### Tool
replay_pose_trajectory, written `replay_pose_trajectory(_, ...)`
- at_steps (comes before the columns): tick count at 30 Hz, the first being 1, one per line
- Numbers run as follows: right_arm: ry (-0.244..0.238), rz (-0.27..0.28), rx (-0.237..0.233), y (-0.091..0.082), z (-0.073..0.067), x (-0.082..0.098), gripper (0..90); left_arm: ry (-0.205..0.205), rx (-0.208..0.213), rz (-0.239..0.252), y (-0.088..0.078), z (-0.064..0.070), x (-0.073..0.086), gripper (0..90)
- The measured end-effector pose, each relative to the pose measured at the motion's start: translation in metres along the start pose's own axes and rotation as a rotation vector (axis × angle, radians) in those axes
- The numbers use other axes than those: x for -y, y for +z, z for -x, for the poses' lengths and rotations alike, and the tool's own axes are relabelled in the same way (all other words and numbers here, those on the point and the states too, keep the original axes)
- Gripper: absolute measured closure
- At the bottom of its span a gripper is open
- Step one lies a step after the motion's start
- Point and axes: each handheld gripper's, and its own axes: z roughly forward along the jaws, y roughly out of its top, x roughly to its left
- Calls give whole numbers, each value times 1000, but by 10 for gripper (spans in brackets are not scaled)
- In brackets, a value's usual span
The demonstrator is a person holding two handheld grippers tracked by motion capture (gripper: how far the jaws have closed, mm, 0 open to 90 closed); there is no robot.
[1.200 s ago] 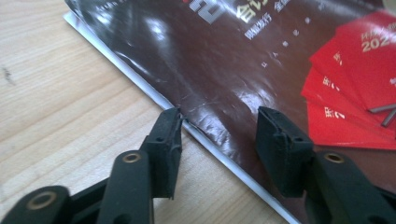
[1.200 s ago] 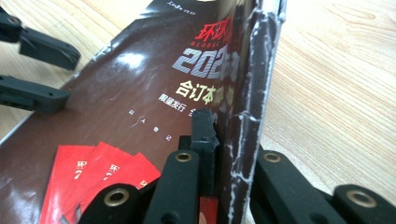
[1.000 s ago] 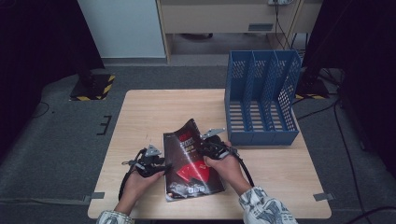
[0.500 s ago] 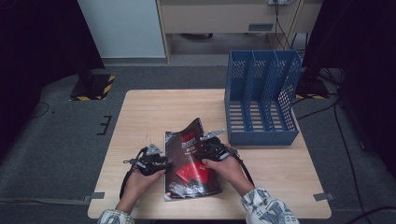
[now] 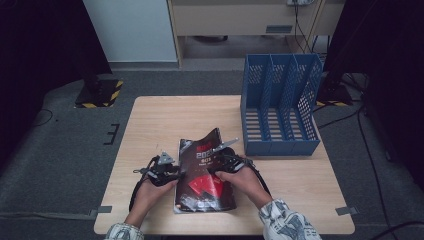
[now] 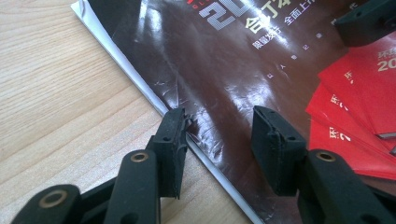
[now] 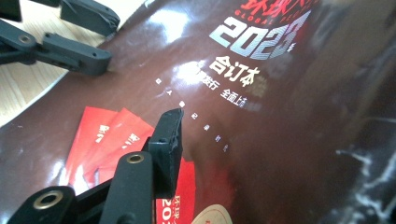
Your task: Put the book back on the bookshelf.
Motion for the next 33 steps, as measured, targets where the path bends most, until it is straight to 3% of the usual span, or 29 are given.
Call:
replay_pose_trajectory(13,-32,-30,14,5,1,2,569,6,-6,-4,0,2,0,539)
replay_pose_trajectory(15,-41,-30,33,6,0,1,601,4,-8,-2,0,3,0,529)
replay_pose_trajectory(23,-9,45,40,1,0,3,771,9,-9,-3,1,4,0,512)
replay_pose_trajectory(29,7,75,39,0,0,0,815,8,-1,-2,1,4,0,475)
replay_pose_trajectory(33,8,96,36,-3,-1,-1,828,-2,14,-7,3,5,-1,380)
